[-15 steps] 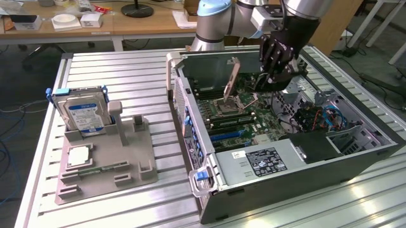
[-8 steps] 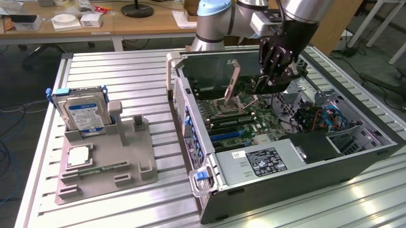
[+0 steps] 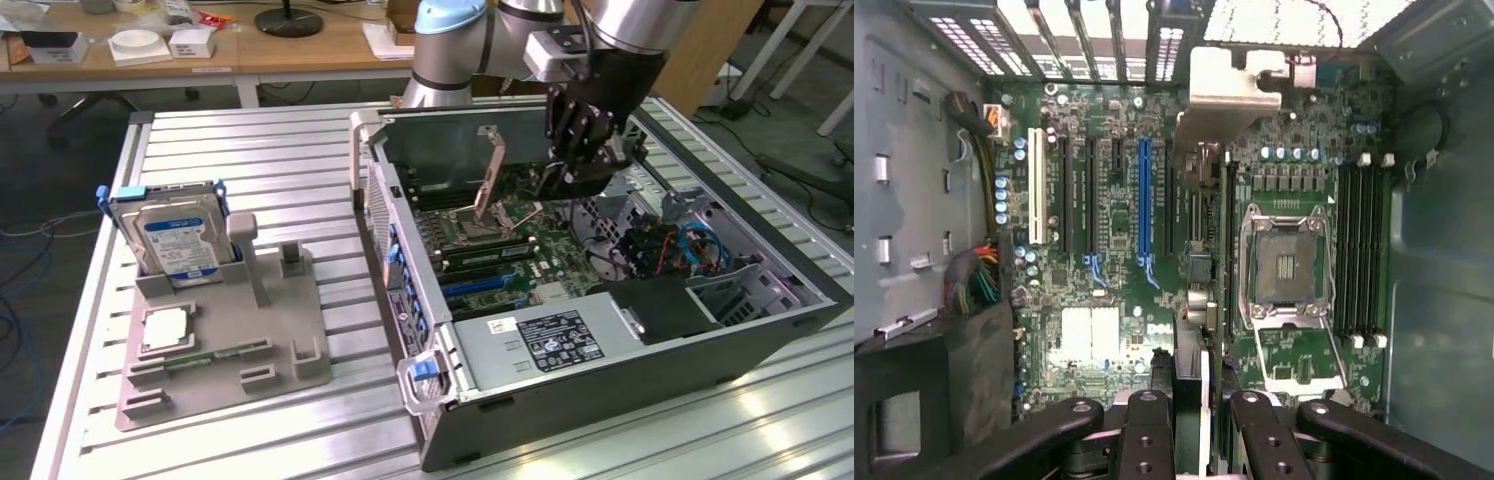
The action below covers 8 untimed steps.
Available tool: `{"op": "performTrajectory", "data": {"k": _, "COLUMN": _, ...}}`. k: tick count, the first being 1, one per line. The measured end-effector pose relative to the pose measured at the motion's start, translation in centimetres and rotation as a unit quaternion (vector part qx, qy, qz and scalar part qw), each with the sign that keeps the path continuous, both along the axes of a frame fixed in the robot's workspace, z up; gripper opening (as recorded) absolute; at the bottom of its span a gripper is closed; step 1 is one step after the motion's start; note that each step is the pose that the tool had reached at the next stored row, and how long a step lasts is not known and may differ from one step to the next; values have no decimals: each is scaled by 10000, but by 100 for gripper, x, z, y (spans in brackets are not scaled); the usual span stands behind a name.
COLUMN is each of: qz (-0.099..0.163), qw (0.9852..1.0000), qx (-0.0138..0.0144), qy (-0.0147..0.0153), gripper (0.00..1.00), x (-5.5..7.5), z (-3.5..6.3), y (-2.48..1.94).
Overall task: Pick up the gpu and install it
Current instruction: 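Insert the gpu into the slot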
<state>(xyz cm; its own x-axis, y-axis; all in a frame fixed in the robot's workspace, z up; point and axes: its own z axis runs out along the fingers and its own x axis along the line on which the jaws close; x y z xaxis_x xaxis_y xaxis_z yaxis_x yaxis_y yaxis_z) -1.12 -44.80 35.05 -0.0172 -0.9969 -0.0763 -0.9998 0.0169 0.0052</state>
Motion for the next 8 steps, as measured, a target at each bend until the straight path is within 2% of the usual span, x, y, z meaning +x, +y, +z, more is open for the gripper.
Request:
{"op": "performTrajectory", "data": {"k": 3, "qz": -65, "qw": 10000, "qx": 0, "qy": -18, "gripper": 27, "x": -41, "z": -23, "y": 0}}
{"op": "performTrajectory", "data": {"k": 8, "qz": -67, "qw": 10000, "qx": -1, "qy": -21, "gripper": 27, "x": -148, "z": -52, "y": 3}}
